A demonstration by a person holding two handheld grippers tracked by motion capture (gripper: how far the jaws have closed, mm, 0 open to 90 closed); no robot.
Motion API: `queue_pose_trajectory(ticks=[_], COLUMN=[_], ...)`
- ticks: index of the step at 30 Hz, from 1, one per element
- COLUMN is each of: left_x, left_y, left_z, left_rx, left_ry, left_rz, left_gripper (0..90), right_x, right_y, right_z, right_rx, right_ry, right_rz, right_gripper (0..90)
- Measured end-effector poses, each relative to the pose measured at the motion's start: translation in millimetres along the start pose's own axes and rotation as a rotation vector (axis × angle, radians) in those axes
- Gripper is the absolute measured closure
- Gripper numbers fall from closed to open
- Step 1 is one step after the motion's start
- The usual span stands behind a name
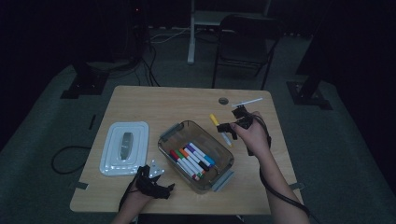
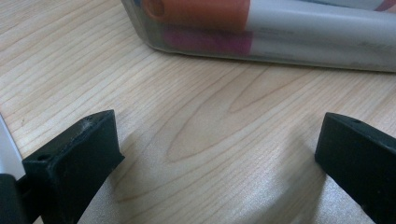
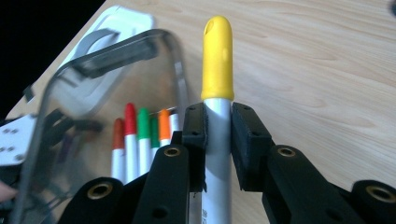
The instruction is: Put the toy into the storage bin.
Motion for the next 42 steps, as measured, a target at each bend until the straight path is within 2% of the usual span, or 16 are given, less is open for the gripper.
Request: queue_pose_trajectory(ticks=[9,16,23,27,33,37,39,42], left_x=[0.1,0.1,0.1,0.1,0.1,0.2,0.2,0.1], left_y=[0.1,0.1,0.1,0.1,0.0,0.1,0.2,0.1], left_z=[0.1,0.1,0.1,0.1,0.0,0.1,0.1,0.0], left_rx=[0.001,0.002,0.001,0.001,-0.001,0.001,0.001,0.000], left_ry=[0.000,0.000,-0.001,-0.001,-0.001,-0.002,-0.002,-0.002], left_rz=[-0.002,-0.002,-0.001,-0.001,0.000,0.000,0.000,0.000], left_gripper=[0.5,0.5,0.5,0.5,0.5,0.5,0.5,0.5], right_x=[37.1,57.0,62.8,62.3,58.5,53.3,51.7,51.8], right_y=[-19.7,-49.6,-89.9,-114.2,-140.6,-150.4,-152.4,-149.3], right_z=[9.2,9.4,0.9,-6.0,-16.9,-21.2,-21.7,-19.9], right_rx=[0.048,0.116,0.218,0.281,0.367,0.389,0.398,0.363], right_ry=[0.082,0.125,0.135,0.124,0.118,0.105,0.097,0.106], right_rz=[0.081,0.131,0.135,0.131,0.081,0.066,0.064,0.084], right_gripper=[76.4,76.4,76.4,76.4,76.3,75.9,72.6,65.4])
Point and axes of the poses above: each handheld gripper's, and its own axes: y roughly backward along the jaws, z roughly out of its top, x roughly to its left, the point moved 1 cm from there along -y, roughly forward along the jaws, and after that the axes turned 13 degrees about z, right-handed, at the moved point
